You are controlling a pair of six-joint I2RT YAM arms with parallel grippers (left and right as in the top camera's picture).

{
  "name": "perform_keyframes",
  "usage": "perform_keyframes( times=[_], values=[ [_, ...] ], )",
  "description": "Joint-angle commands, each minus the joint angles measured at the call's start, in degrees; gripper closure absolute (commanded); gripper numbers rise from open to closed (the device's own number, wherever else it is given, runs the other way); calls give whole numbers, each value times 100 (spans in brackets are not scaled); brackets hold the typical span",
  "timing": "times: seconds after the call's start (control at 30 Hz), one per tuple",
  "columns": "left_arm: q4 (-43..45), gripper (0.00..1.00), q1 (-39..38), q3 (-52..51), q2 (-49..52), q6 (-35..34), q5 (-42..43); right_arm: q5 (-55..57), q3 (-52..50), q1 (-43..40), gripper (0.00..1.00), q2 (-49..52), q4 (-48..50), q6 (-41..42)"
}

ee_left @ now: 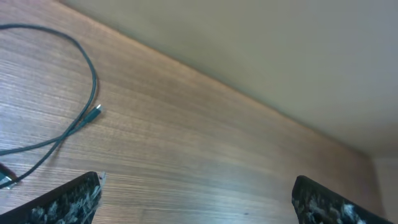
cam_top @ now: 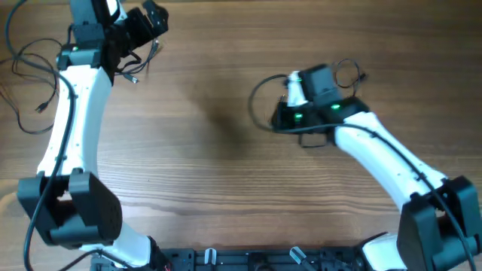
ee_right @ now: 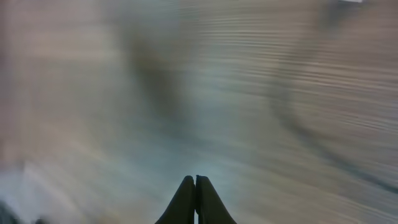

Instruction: Untangle cables

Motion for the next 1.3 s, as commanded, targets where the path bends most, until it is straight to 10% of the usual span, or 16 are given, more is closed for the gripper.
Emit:
perform_keyframes(
  times=[0.0, 0.07, 0.1, 0.2, 0.63, 0.87, 1.27],
  values=[
    [-81, 0, 31, 7, -46, -706, -31, 267, 643, 356, 92, -542, -96, -15],
    [-254, 0, 13, 7, -44, -994, 46, 669, 776, 278, 61, -708, -411, 2],
    [-363, 0, -28, 7, -44, -1049, 308, 1082, 826, 149, 28, -831, -680, 63],
    [-431, 0, -350, 7, -22, -348, 1130, 2074, 835, -446, 7, -1165, -1305, 619],
    [817, 0, -3246, 4, 1003, 2173, -33, 1967, 833, -3438, 1, -1613, -2343, 579],
    [1794, 7, -4118, 4, 2203, 3331, -310, 1965, 826, -3604, 1, -1609, -2522, 203],
    [3606, 21, -4533, 7, 3604, 3340, -599, 1969, 817, -3604, 1, -1609, -2741, 133]
  ],
)
